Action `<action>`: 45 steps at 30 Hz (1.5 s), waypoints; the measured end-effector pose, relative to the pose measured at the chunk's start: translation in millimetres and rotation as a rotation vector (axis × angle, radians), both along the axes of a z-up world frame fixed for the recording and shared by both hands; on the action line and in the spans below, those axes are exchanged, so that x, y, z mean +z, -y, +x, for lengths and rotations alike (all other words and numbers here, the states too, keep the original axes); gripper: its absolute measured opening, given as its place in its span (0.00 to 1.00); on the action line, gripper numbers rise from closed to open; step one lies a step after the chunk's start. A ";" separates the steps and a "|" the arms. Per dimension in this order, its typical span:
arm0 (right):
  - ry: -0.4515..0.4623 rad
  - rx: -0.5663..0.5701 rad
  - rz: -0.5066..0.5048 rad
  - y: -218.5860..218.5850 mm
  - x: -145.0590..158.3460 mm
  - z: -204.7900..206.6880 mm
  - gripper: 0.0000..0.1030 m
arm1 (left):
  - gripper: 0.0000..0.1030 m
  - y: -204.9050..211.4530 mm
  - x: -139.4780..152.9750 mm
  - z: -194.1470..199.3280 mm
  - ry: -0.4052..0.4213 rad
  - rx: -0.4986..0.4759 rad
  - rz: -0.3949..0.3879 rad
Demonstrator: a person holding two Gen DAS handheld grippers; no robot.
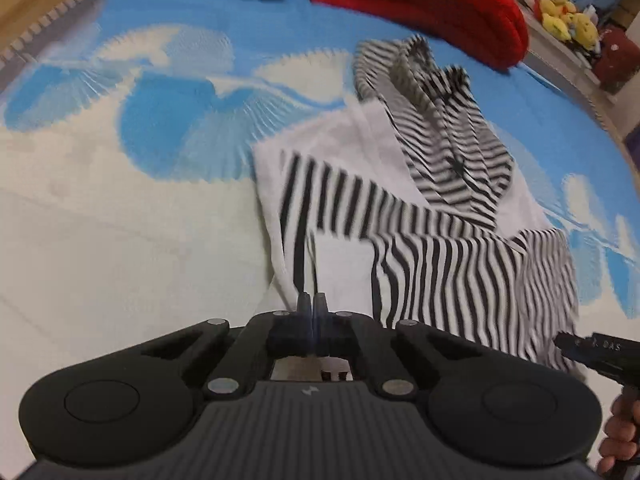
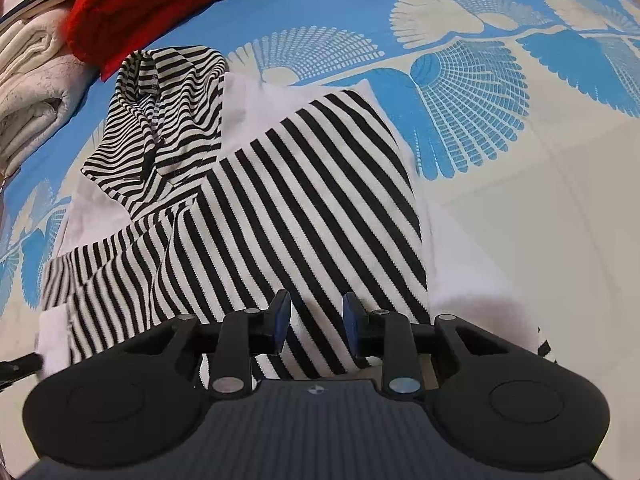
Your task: Fold small clothes
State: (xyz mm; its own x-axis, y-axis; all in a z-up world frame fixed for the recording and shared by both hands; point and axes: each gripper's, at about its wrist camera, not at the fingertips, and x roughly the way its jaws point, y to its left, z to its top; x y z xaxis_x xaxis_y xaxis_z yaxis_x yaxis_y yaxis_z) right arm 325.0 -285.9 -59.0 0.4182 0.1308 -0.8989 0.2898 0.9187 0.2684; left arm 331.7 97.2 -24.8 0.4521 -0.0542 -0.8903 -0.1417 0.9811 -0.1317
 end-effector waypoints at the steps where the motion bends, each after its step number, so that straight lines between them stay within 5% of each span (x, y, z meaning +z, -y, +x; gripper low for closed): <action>1: -0.008 -0.009 0.004 1.8 -3.1 -0.2 0.29 | 0.00 0.2 3.2 -1.4 0.012 0.009 0.025; 8: -0.061 -0.058 -0.009 11.5 -17.2 -3.6 0.29 | 0.05 25.3 -11.9 9.1 0.035 -0.112 -0.067; 13: -0.070 -0.050 -0.019 13.8 -21.3 -1.9 0.29 | 0.05 26.3 -75.5 16.9 -0.187 -0.118 0.000; 16: -0.068 -0.063 -0.040 12.9 -16.1 -1.1 0.29 | 0.07 29.4 -58.8 16.6 -0.130 -0.120 0.005; 19: 0.077 0.030 -0.174 -4.1 10.8 -2.1 0.36 | 0.17 36.6 -41.3 15.6 -0.038 -0.135 -0.010; 21: 0.110 0.061 -0.183 -7.9 15.6 -2.6 0.46 | 0.21 38.9 -51.1 20.9 -0.089 -0.123 0.005; 24: 0.001 0.050 -0.135 -1.4 -4.0 -0.5 0.46 | 0.21 37.2 -67.3 21.4 -0.176 -0.101 -0.003; 27: -0.052 0.036 -0.123 3.4 -13.1 0.1 0.46 | 0.21 41.2 -54.5 23.0 -0.117 -0.109 0.038; 32: 0.092 0.059 -0.152 1.0 25.1 -5.2 0.46 | 0.52 46.1 -12.6 24.6 0.085 -0.096 0.059; 34: 0.162 0.068 -0.185 -1.9 41.3 -6.8 0.46 | 0.57 47.2 -2.4 26.3 0.145 -0.071 0.049; 45: 0.427 0.070 -0.276 6.4 91.9 -11.7 0.48 | 0.57 42.6 36.6 30.7 0.389 -0.001 0.099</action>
